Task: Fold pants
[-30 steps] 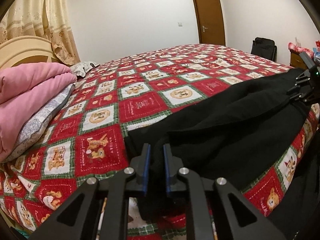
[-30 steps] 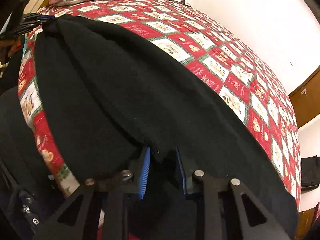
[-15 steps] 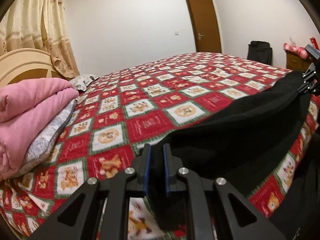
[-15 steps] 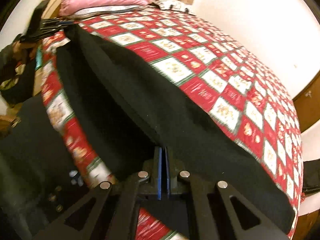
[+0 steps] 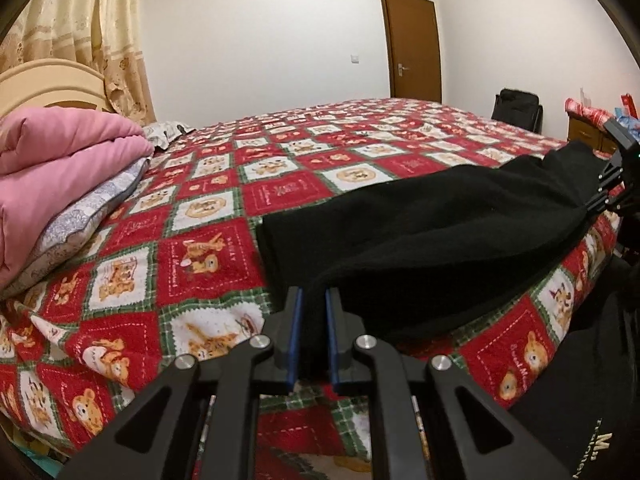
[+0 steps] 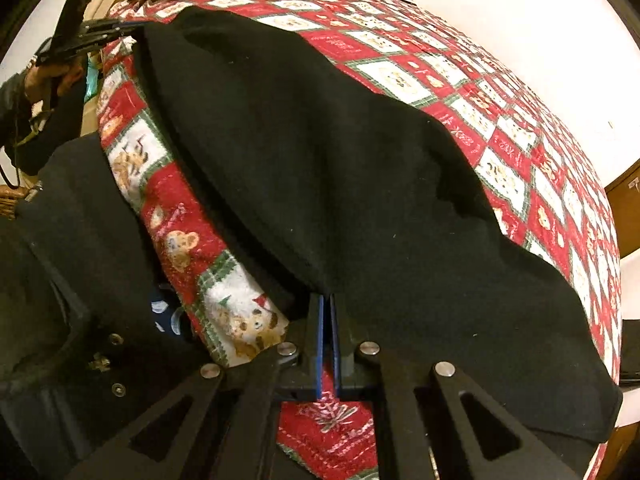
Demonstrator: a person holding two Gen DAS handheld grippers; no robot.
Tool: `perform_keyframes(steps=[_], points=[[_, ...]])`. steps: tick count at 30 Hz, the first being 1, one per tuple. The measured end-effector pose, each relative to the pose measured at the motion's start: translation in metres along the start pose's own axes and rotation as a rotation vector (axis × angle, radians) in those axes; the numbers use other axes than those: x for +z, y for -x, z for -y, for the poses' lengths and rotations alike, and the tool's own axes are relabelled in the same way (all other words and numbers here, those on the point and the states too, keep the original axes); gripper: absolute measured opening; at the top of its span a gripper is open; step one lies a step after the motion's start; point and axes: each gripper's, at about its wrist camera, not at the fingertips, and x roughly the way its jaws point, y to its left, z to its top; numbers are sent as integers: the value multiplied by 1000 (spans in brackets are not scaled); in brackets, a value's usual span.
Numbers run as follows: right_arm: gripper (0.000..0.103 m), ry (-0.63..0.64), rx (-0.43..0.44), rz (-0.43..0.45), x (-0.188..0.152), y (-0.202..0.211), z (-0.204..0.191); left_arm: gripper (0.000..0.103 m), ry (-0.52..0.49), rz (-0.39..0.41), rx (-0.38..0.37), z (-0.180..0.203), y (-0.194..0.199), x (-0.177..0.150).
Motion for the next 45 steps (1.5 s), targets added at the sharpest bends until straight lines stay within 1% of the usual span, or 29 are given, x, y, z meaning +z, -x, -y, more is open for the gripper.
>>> perform_keyframes(steps=[5, 9, 10, 11, 12, 13, 16, 18, 23, 24, 25, 27, 28, 29, 30, 31, 32, 33, 34, 35, 36, 38, 39, 40, 41, 42, 43, 44, 45], points=[[2, -34, 38, 16, -4, 9, 5, 12, 26, 7, -4, -2, -1, -4], [2, -10, 29, -12, -9, 0, -2, 12, 34, 6, -12, -2, 0, -10], [3, -8, 24, -19, -10, -4, -3, 12, 37, -1, -10, -3, -2, -13], [3, -8, 17, -22, -11, -8, -3, 15, 35, -6, -1, -2, -3, -15], [3, -21, 18, -17, -11, -10, -1, 16, 37, -12, 6, -2, -4, -17], [3, -42, 29, -15, -10, -12, 2, 16, 40, -28, -10, -2, -5, -19], [3, -47, 30, -18, -9, -14, 3, 16, -3, -54, -3, 2, 3, -25], [3, -56, 39, -20, -9, -14, 4, 16, 8, -65, -6, -1, 8, -28], [4, -62, 44, -15, -9, -15, 5, 16, 58, -75, 50, -13, 14, -37], [4, -60, 42, -14, -9, -14, 4, 15, 82, -68, 50, -15, 16, -37], [4, -59, 43, -12, -8, -12, 4, 15, 102, -57, 32, -16, 20, -34], [4, -60, 46, -9, -8, -7, 4, 16, 101, -43, 12, -10, 25, -29], [4, -62, 49, -1, -7, -3, 5, 17, 94, -47, -20, -5, 26, -26], [5, -66, 50, 6, -7, -1, 5, 22, 89, -47, -33, -1, 26, -23], [8, -74, 57, 15, -7, 2, 6, 26, 80, -46, -29, 4, 24, -21], [9, -79, 66, 19, -7, 3, 7, 36, 76, -46, -11, 7, 22, -19], [13, -90, 85, 18, -7, 2, 8, 45, 69, -36, 12, 11, 21, -16], [22, -95, 92, 15, -7, 1, 8, 50, 54, -23, 30, 14, 21, -14], [28, -94, 91, 10, -8, 0, 7, 53, 27, -8, 63, 19, 21, -11], [38, -88, 90, 7, -9, 0, 5, 53, 2, 9, 82, 24, 21, -6], [39, -82, 102, 5, -11, 0, 3, 53, 1, 19, 72, 25, 23, -3], [39, -79, 122, 12, -14, 2, 0, 54, 28, 49, 28, 26, 25, 7], [39, -88, 130, 14, -15, 3, 0, 57, 52, 31, 5, 28, 19, 12], [39, -96, 131, 13, -16, 3, 1, 59, 57, -6, -17, 30, 12, 12], [39, -103, 125, 14, -17, 4, 2, 59, 44, -42, -33, 35, 3, 10], [39, -114, 108, 21, -19, 7, 6, 59, 10, -83, -26, 41, -7, 7], [39, -129, 98, 28, -21, 10, 10, 59, -49, -133, 5, 50, -19, 1], [39, -152, 89, 37, -24, 14, 16, 59, -89, -157, 24, 57, -26, -3], [39, -200, 79, 52, -31, 20, 28, 59, -104, -155, 33, 61, -26, -2]])
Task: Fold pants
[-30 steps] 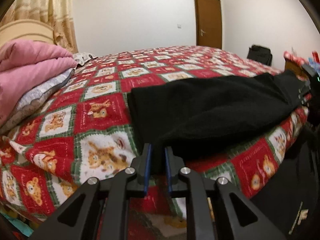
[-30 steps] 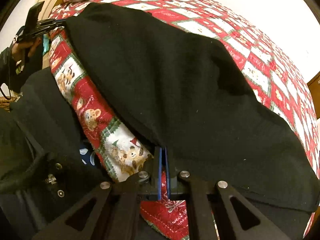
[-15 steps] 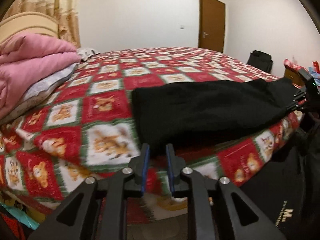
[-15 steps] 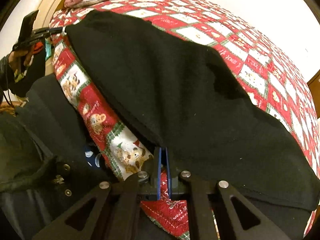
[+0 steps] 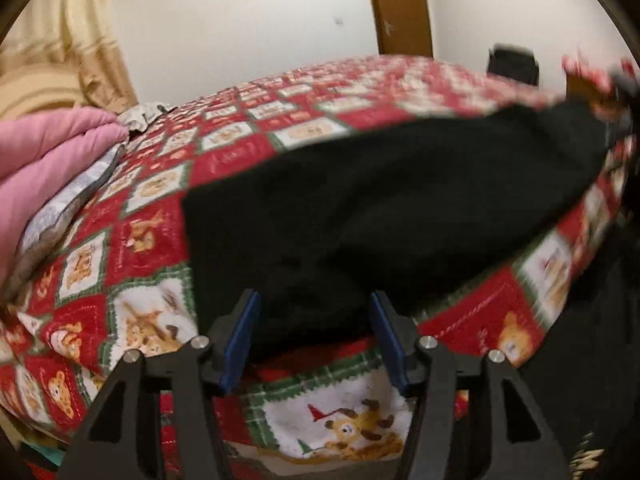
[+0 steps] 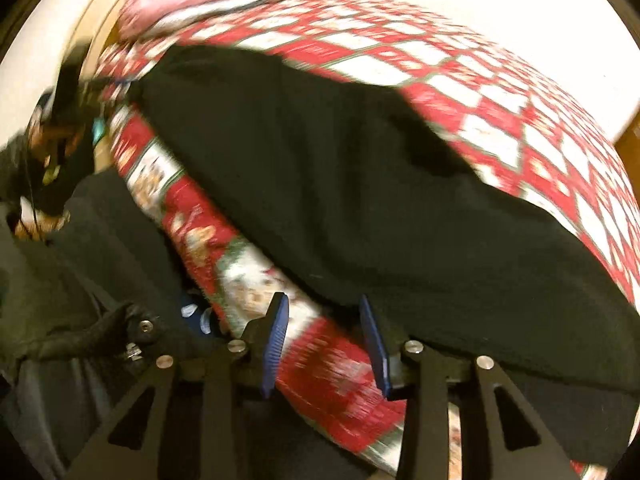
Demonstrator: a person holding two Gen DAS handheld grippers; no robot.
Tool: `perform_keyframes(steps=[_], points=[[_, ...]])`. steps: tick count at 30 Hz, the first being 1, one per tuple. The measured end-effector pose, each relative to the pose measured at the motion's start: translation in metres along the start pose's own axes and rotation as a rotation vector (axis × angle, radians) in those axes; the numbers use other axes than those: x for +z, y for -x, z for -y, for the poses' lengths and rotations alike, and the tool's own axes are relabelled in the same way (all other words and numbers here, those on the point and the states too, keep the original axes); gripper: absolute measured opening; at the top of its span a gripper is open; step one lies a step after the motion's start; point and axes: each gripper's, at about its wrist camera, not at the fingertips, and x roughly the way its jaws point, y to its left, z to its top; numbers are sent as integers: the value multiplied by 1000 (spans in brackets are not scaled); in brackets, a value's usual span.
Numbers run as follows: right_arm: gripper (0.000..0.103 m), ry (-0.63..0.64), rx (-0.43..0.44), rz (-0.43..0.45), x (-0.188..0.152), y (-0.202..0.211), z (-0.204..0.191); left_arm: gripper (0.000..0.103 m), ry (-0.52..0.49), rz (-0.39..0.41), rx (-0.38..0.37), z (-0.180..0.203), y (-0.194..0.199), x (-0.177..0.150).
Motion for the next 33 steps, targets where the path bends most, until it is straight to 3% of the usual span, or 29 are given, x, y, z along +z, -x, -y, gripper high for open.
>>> perform_keyframes(steps=[5, 12, 14, 21, 25, 29, 31, 32, 33], points=[[39, -246, -72, 79, -26, 43, 72, 62, 10, 62, -48, 6, 16, 36], [39, -858, -185, 303, -104, 114, 217, 62, -54, 114, -137, 53, -6, 100], [39, -953, -192, 331, -120, 119, 237, 62, -65, 101, -160, 70, -17, 113], [39, -1093, -178, 367, -138, 113, 280, 62, -50, 38, -211, 100, -39, 113], [39, -1112, -229, 359, -137, 108, 294, 62, -27, -1, -211, 100, -46, 103], [39, -1123, -290, 346, -135, 99, 307, 62, 64, -18, -215, 89, -54, 97], [32, -1126, -302, 347, -134, 95, 310, 62, 95, -9, -230, 87, -53, 96], [16, -1117, -318, 348, -133, 96, 309, 63, 91, -10, -228, 88, -53, 96], [8, -1105, -320, 359, -131, 97, 309, 63, 80, -12, -222, 90, -53, 96]])
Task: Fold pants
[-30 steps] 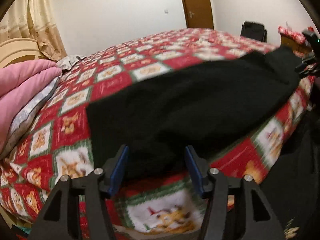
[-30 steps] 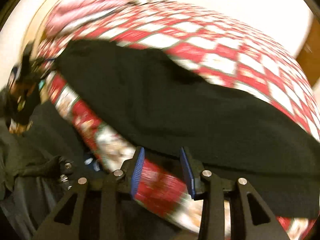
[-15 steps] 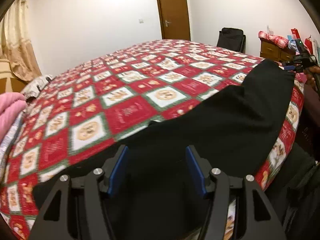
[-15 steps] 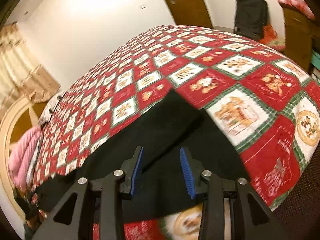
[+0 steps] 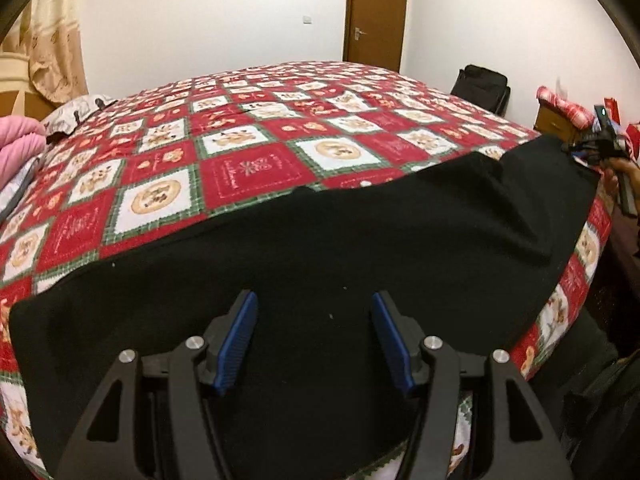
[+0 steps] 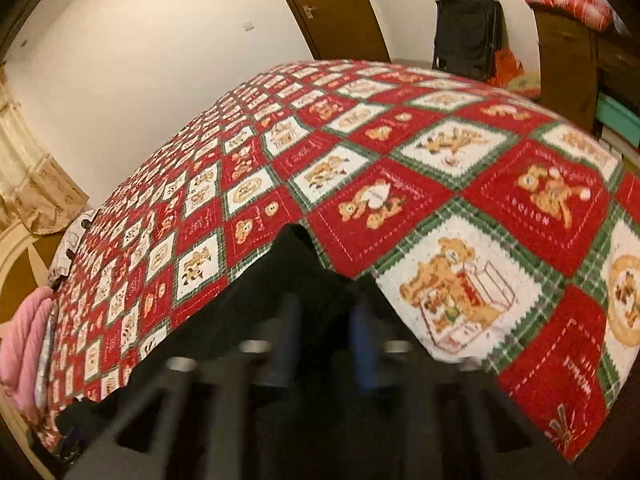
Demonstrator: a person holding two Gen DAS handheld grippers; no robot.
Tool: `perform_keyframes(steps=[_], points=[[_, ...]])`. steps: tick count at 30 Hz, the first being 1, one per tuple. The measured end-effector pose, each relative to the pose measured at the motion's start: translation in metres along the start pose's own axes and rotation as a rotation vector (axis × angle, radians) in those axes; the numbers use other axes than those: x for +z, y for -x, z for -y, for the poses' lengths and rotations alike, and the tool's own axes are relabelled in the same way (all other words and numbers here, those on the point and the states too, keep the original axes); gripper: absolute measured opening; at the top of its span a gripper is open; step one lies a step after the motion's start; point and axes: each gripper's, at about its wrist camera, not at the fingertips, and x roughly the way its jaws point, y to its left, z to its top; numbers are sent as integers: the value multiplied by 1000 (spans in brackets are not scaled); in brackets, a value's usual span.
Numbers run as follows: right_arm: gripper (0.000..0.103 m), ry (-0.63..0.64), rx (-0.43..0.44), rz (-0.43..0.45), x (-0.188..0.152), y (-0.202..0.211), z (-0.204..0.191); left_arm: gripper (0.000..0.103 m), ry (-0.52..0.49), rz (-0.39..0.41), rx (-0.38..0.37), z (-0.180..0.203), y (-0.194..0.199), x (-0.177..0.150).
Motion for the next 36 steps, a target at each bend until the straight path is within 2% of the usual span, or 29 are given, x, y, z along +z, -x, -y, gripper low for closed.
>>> perform_keyframes(steps=[4, 8, 13, 17, 21, 24, 32, 36], points=[[6, 57, 30, 57, 3, 18, -13, 64, -25, -2, 15, 3, -1, -1], [6, 85, 63, 126, 5, 57, -23, 64, -18, 0, 3, 0, -1, -1], [5, 87, 49, 180, -8, 95, -17, 64, -24, -5, 0, -1, -1, -1], [6, 48, 29, 152, -26, 96, 7, 64, -28, -10, -6, -1, -1, -1], [6, -1, 7, 92, -48, 80, 35, 64, -38, -16, -6, 0, -1, -1], [6, -20, 10, 80, -60, 76, 46, 64, -39, -17, -5, 0, -1, -1], [7, 3, 5, 65, -61, 84, 44, 64, -30, -13, -19, 0, 2, -1], [11, 54, -110, 131, -62, 105, 25, 64, -43, -6, -21, 5, 7, 1]])
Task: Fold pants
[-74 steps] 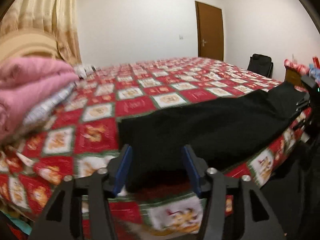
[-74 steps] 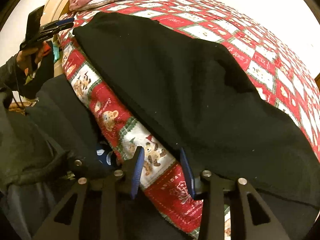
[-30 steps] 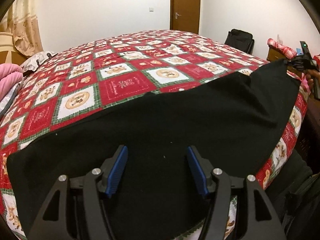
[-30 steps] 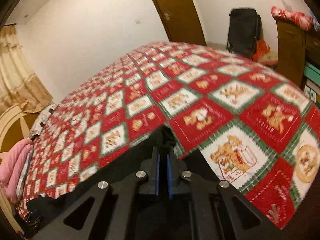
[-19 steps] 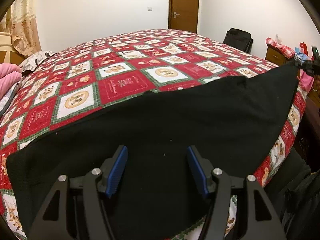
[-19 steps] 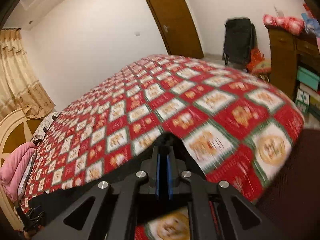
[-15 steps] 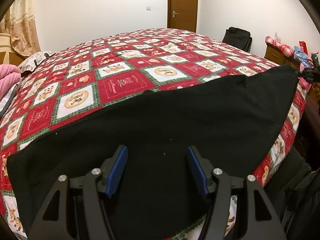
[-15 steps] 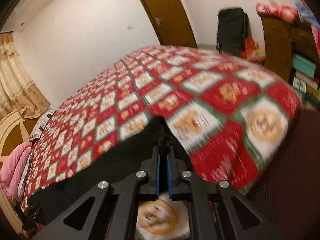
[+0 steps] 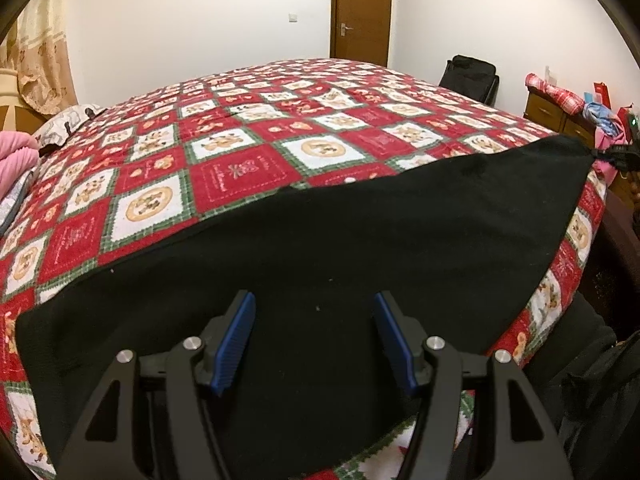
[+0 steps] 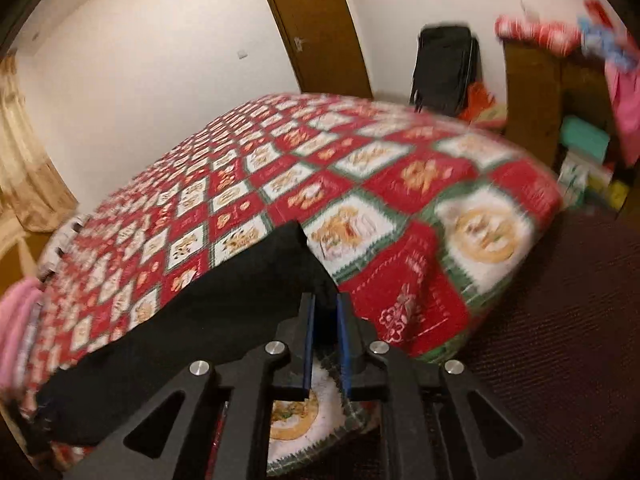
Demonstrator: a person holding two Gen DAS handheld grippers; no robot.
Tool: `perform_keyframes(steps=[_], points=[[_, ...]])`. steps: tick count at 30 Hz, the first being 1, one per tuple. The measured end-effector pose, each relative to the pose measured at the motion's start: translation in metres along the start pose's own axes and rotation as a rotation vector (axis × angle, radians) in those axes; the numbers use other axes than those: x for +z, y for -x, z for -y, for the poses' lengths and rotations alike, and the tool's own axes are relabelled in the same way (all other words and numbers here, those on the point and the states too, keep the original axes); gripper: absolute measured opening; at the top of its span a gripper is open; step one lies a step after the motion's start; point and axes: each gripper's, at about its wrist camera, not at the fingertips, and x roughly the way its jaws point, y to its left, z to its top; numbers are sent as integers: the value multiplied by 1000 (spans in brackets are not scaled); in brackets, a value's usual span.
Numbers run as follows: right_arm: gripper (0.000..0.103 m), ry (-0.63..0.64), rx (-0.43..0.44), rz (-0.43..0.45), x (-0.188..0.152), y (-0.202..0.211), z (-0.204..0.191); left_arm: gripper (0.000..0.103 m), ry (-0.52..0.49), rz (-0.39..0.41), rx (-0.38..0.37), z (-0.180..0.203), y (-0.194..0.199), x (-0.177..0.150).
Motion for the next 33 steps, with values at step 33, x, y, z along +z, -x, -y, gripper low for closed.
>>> perform_keyframes(steps=[33], points=[[20, 1046, 139, -314, -136, -43, -213, 65, -18, -1, -10, 6, 5, 1]])
